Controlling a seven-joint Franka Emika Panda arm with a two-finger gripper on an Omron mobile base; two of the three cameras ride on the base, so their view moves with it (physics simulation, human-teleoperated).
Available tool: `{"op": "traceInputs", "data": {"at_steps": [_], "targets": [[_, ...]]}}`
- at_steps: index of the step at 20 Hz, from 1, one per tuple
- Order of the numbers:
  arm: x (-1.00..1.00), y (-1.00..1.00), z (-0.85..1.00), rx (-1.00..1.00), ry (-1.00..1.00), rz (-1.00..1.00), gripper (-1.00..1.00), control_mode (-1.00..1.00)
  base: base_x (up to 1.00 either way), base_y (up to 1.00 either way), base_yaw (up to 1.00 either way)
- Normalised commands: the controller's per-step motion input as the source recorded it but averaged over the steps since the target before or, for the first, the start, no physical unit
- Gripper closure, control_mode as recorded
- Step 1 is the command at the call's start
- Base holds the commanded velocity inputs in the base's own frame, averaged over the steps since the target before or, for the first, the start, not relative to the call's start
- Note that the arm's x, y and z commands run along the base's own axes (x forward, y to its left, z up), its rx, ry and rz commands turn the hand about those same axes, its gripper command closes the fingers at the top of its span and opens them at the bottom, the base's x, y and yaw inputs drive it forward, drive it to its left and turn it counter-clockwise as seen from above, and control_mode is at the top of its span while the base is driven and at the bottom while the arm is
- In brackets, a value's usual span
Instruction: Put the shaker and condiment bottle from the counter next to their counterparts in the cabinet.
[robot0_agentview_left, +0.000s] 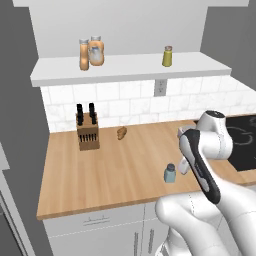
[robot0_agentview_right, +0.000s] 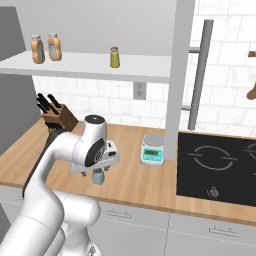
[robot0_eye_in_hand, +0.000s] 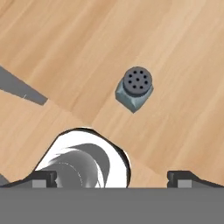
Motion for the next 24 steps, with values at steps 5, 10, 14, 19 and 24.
{"op": "traceInputs", "data": {"at_steps": [5,10,14,19,24], "targets": [[0.10,0.00,-0.14,0.03,-0.02,0.33,-1.00,-1.00,0.00,0.00,0.00],[0.08,0.09,-0.17,0.00,0.01,0.18,-1.00,-1.00,0.00,0.00,0.00],[0.12,0.00,-0.38,0.00,0.00,0.27,-1.00,-1.00,0.00,0.00,0.00],[0.16,0.00,-0.29,0.00,0.02,0.19,-1.00,-1.00,0.00,0.00,0.00],[0.05,-0.16,-0.02,0.06,0.00,0.09,-1.00,-1.00,0.00,0.00,0.00]]}}
